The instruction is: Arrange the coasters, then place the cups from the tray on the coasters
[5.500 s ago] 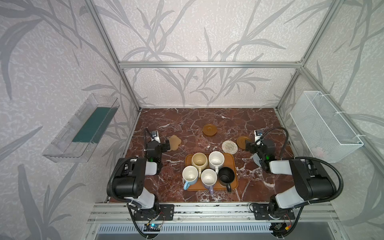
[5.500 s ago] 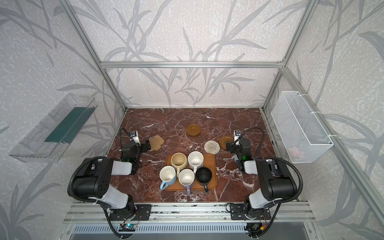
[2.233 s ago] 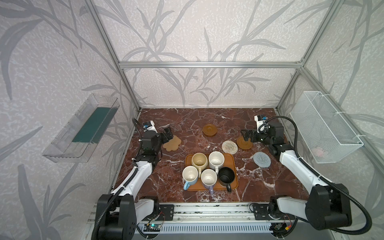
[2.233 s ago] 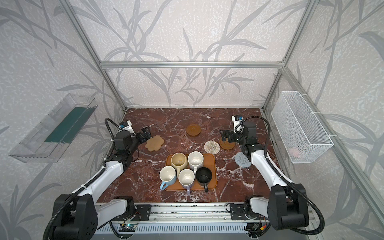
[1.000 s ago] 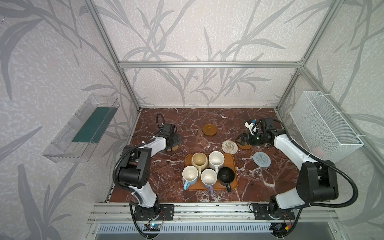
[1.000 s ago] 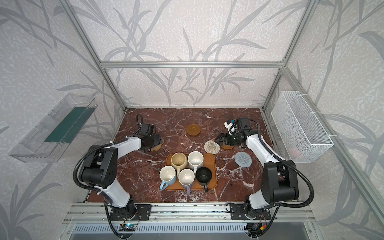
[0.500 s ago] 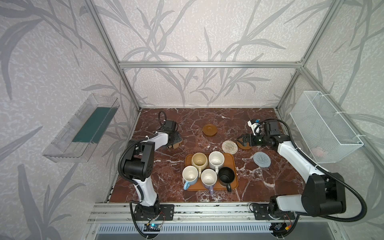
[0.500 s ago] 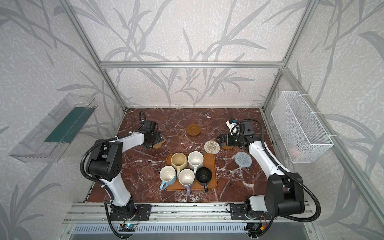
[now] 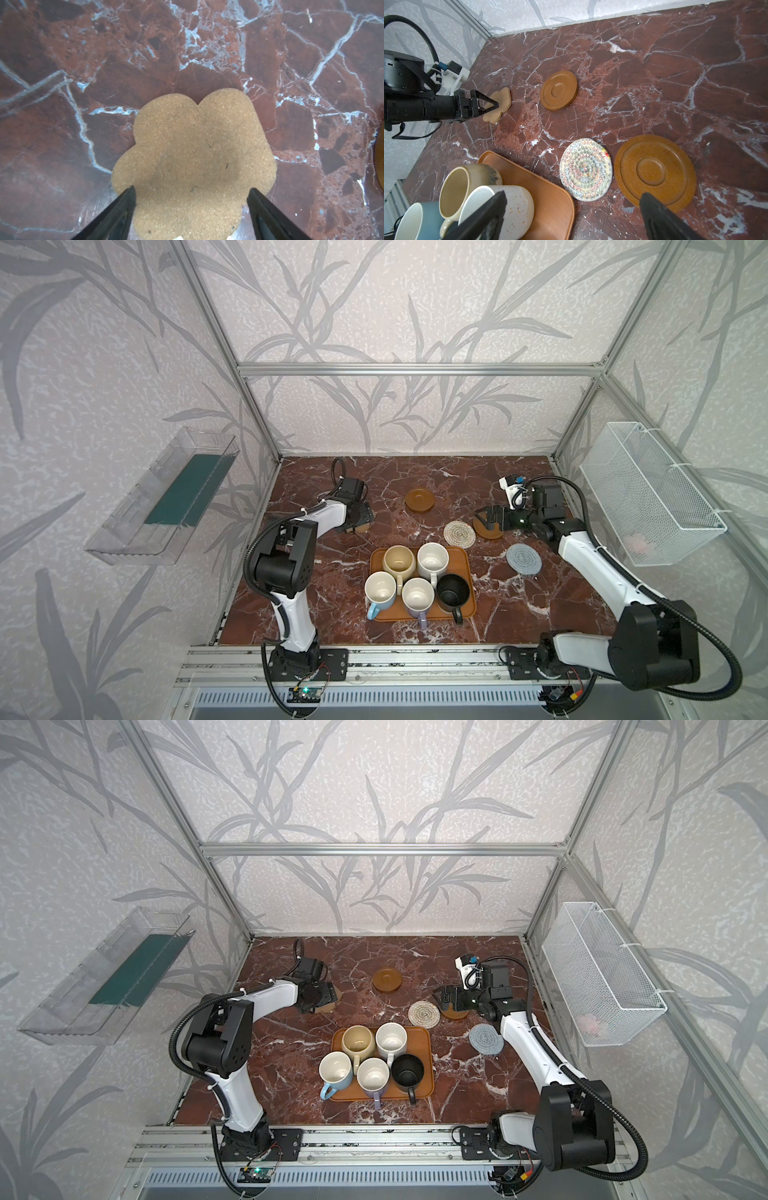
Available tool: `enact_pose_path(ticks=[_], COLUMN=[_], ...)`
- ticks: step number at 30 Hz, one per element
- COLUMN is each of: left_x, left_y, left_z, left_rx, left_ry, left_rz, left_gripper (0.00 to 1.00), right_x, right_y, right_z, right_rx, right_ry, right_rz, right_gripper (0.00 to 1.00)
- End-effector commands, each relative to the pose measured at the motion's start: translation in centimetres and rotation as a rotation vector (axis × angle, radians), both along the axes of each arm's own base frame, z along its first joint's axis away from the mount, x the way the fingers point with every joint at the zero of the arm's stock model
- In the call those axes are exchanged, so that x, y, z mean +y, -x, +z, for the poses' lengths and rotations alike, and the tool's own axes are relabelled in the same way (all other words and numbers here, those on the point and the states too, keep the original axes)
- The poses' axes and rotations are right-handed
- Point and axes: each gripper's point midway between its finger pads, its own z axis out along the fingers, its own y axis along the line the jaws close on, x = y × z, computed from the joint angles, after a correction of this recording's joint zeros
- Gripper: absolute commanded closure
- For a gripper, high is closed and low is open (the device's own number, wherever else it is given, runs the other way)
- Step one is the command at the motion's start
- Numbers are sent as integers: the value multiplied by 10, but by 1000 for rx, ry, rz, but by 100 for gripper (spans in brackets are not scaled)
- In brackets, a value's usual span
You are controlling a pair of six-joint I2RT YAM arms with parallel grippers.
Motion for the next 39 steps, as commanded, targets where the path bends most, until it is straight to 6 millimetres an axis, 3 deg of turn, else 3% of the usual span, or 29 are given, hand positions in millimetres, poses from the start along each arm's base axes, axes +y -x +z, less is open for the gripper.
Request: enact_pose_path(ticks=[1, 7, 11, 14, 22, 26, 30, 39], left_x=[14, 15, 13, 15, -9, -45, -92, -146], left_y=[15, 9, 5, 5, -7, -19, -31, -58], left_z=[-9, 8, 22, 32, 85, 103, 111, 92], left_rx=[75, 30, 11, 7, -103, -146, -151, -96], left_ry=[-61, -56, -47, -53, 30, 77, 80, 77], left_rz=[23, 30, 26, 33, -44, -162, -293, -363], left_gripper=[14, 14, 14, 14, 10, 1, 1, 4], right_x=[0, -7, -19, -14, -9, -9, -10, 12], right_y=[-3, -7, -13, -15, -18, -18, -18, -29], right_z=[15, 27, 23, 20, 19, 21, 21, 15], right_rx=[-54, -125, -84, -56, -59, -80, -74, -26], right_ry=[2, 32, 37, 44, 34, 32, 48, 53], right_rz=[8, -26, -123, -77, -46, -49, -51, -4], right_gripper=[1, 1, 1, 1, 1, 1, 0, 1])
